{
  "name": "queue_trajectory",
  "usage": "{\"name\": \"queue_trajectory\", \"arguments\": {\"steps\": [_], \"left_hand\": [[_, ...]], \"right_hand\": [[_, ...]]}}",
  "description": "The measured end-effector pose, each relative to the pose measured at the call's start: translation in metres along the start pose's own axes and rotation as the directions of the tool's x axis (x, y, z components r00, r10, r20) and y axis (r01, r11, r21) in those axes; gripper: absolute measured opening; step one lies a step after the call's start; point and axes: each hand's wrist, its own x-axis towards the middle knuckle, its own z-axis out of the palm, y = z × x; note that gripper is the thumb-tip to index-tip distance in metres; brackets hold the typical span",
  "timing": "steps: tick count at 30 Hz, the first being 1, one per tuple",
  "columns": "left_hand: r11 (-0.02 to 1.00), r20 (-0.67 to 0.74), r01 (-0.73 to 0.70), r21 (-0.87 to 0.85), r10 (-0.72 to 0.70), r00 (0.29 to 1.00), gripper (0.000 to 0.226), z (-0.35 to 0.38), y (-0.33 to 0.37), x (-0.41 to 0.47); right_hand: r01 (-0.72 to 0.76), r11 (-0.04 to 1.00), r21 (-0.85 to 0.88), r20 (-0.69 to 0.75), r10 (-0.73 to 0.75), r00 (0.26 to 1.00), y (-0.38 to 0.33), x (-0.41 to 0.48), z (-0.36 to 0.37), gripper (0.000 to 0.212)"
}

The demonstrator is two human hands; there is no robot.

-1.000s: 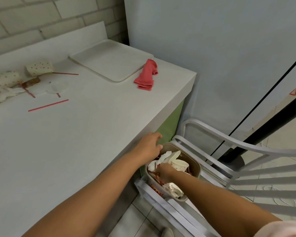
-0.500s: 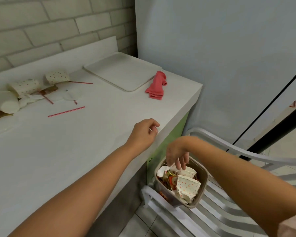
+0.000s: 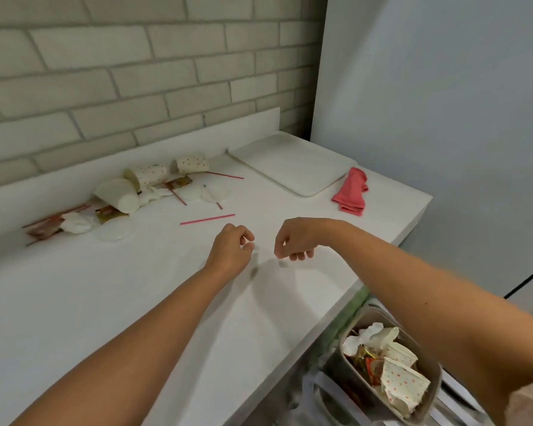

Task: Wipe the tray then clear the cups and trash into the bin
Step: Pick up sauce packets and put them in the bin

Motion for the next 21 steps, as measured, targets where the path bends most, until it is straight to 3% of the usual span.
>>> {"name": "queue_trajectory", "arguments": {"steps": [12, 17, 21], "left_hand": [[0.965, -0.135, 0.249, 0.076, -0.238, 0.962, 0.016, -0.106, -0.146, -0.002], [0.942, -0.196, 0.326, 0.077, -0.306, 0.932, 0.015, -0.139, -0.198, 0.002], [0.932, -0.248, 0.354, 0.083, -0.324, 0.913, 0.015, -0.16, -0.226, 0.014]], "right_hand": [[0.147, 0.984, -0.1, -0.184, -0.163, 0.969, -0.121, 0.108, 0.036, 0.049], [0.061, 0.984, -0.168, -0.334, -0.115, 0.936, -0.144, 0.144, 0.04, 0.05], [-0.034, 0.975, -0.219, -0.372, -0.051, 0.927, -0.149, 0.162, 0.042, 0.048]]}}
